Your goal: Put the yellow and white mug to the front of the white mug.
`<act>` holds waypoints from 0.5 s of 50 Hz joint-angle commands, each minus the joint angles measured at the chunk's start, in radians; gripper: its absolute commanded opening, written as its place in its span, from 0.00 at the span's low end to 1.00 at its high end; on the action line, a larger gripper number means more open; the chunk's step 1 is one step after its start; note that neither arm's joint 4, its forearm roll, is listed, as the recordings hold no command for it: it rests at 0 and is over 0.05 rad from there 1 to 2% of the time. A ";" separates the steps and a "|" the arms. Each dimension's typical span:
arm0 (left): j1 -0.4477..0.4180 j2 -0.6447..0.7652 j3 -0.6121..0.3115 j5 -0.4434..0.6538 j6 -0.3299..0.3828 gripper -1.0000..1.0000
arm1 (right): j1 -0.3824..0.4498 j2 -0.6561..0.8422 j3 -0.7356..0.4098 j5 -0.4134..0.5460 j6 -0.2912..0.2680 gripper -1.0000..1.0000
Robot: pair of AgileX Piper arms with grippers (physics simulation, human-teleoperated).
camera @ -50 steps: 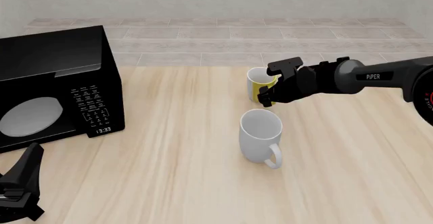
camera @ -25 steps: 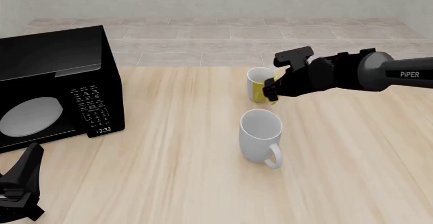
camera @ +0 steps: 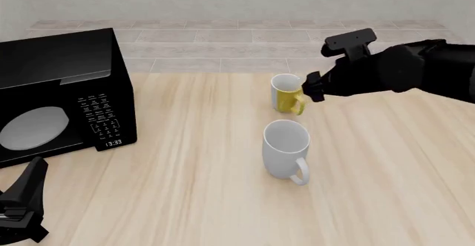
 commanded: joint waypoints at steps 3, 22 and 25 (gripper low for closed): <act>-0.001 0.000 0.000 -0.007 0.000 1.00 | 0.007 -0.191 0.075 0.061 -0.016 1.00; -0.001 0.000 0.000 -0.007 0.000 1.00 | 0.060 -0.409 0.248 0.051 -0.031 1.00; -0.001 0.000 0.000 -0.007 0.000 1.00 | 0.079 -0.443 0.284 0.046 -0.026 1.00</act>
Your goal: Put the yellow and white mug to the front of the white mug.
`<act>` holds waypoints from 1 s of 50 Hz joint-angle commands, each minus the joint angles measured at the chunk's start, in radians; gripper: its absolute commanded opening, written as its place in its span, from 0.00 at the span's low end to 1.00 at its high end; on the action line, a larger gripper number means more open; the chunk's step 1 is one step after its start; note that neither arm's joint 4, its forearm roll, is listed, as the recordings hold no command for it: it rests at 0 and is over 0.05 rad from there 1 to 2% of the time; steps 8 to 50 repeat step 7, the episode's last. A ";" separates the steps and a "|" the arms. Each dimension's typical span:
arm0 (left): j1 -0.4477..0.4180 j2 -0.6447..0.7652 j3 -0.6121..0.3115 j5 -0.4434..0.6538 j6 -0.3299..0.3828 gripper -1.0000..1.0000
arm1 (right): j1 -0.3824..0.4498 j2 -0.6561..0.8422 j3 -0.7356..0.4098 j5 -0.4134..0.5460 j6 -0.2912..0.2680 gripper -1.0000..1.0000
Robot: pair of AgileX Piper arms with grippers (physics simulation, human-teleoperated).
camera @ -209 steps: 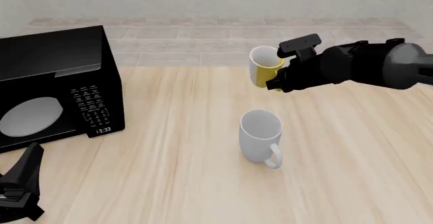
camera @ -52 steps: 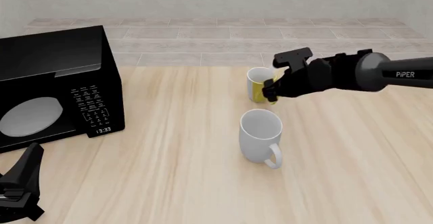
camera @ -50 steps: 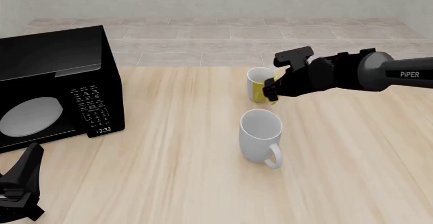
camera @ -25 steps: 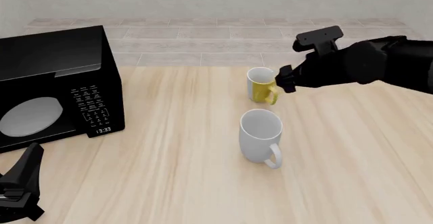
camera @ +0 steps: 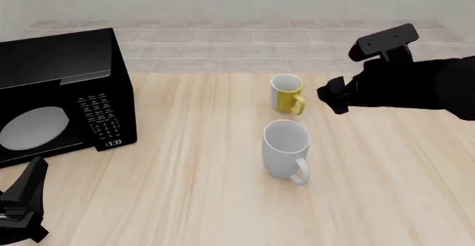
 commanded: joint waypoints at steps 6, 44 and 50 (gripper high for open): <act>-0.001 0.000 0.000 -0.007 0.000 1.00 | 0.059 -0.202 0.177 -0.003 -0.010 1.00; -0.001 0.000 0.000 -0.007 0.000 1.00 | 0.060 -0.210 0.180 0.000 -0.011 1.00; -0.001 0.000 0.000 -0.007 0.000 1.00 | 0.060 -0.210 0.180 0.000 -0.011 1.00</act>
